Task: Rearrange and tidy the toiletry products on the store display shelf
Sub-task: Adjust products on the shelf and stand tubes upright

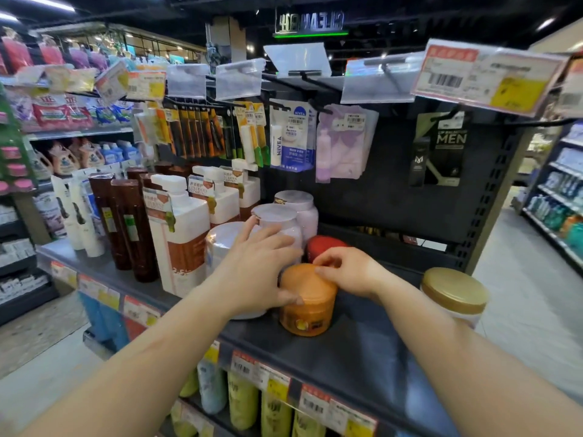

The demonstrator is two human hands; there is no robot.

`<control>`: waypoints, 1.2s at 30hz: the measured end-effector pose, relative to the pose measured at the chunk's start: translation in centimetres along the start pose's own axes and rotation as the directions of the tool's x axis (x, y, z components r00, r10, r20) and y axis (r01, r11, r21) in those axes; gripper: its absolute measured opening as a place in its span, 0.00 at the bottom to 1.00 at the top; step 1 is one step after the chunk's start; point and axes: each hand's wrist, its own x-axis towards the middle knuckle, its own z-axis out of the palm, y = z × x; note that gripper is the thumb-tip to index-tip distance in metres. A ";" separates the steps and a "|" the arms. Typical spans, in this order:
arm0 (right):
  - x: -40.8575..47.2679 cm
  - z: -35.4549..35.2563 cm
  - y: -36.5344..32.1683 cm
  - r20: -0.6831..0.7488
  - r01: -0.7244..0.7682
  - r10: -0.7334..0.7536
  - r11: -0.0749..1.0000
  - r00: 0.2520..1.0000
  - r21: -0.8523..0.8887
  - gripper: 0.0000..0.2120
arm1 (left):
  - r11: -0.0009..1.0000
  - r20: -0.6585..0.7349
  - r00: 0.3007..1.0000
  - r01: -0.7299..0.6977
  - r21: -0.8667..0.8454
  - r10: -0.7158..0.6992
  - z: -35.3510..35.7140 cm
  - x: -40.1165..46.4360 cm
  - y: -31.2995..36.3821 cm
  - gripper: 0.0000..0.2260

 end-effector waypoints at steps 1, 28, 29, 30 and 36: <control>-0.4 0.1 0.0 0.013 0.000 -0.001 0.998 1.000 0.055 0.06 | 1.000 0.022 1.000 -0.007 0.012 0.007 0.2 -0.1 0.2 0.33; -10.7 -9.7 10.1 -0.307 -0.404 0.282 0.779 0.909 -0.479 0.46 | 0.523 0.145 0.989 0.103 -0.846 0.040 5.3 4.2 12.2 0.32; -10.9 -9.7 10.7 -0.280 -0.376 0.277 0.826 0.919 -0.420 0.45 | 0.521 0.152 0.988 0.116 -0.845 0.027 5.9 4.3 12.5 0.33; -11.1 -9.7 10.9 -0.269 -0.339 0.248 0.861 0.931 -0.379 0.44 | 0.517 0.150 0.989 0.124 -0.847 0.009 6.3 4.4 12.7 0.34; -11.2 -8.7 9.5 -0.091 -0.050 0.027 0.961 0.996 -0.271 0.38 | 0.517 0.082 0.994 0.109 -0.849 -0.074 6.3 4.3 12.9 0.39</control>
